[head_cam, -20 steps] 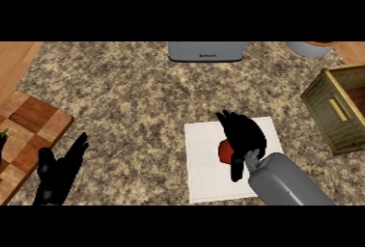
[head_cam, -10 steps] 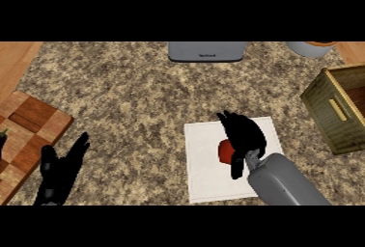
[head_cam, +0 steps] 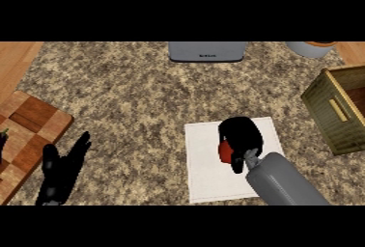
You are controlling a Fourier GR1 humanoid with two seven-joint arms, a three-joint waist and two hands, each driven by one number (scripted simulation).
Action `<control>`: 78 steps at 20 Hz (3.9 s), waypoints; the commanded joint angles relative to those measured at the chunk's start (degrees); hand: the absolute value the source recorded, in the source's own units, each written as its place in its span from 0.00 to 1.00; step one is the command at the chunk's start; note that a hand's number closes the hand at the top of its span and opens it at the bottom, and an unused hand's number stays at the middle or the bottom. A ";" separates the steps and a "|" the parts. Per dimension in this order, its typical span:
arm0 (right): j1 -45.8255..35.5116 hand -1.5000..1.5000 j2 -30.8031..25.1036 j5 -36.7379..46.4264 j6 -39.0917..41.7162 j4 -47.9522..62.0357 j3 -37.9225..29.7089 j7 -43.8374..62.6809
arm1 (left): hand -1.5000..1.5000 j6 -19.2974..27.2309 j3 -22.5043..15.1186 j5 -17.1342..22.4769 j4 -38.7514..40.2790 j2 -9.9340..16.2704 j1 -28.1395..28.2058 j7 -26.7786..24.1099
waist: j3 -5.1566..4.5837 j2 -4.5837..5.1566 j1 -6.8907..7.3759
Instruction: Pick the bell pepper from the placemat and place it in the basket
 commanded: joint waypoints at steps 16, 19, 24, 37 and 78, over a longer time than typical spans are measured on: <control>36.23 1.00 -28.34 -3.87 -7.81 -53.98 -8.17 -11.49 | 0.50 -0.26 2.32 0.85 -0.72 -0.74 5.07 1.22 | -0.50 -0.40 -4.35; 37.72 1.00 -15.21 -17.69 -13.02 -55.17 -12.42 -10.71 | 0.50 -0.07 3.30 1.18 -0.20 -0.74 6.19 -0.19 | -0.28 -0.14 -5.07; 39.79 1.00 -12.54 -28.55 -15.78 -70.11 -22.70 -8.41 | 0.50 0.51 1.86 -0.39 -0.61 -1.65 6.73 -0.86 | -0.48 -0.17 -4.19; 18.99 1.00 -23.56 -56.54 -10.77 -60.85 -59.64 9.36 | 0.50 -0.05 2.79 -0.25 -0.34 -0.76 2.24 1.72 | -0.65 0.06 -2.54; -5.50 1.00 -42.70 -43.63 -6.64 16.13 -53.44 -25.20 | 0.50 -0.99 1.04 -5.11 2.46 -5.29 -0.67 1.64 | -0.51 0.86 0.75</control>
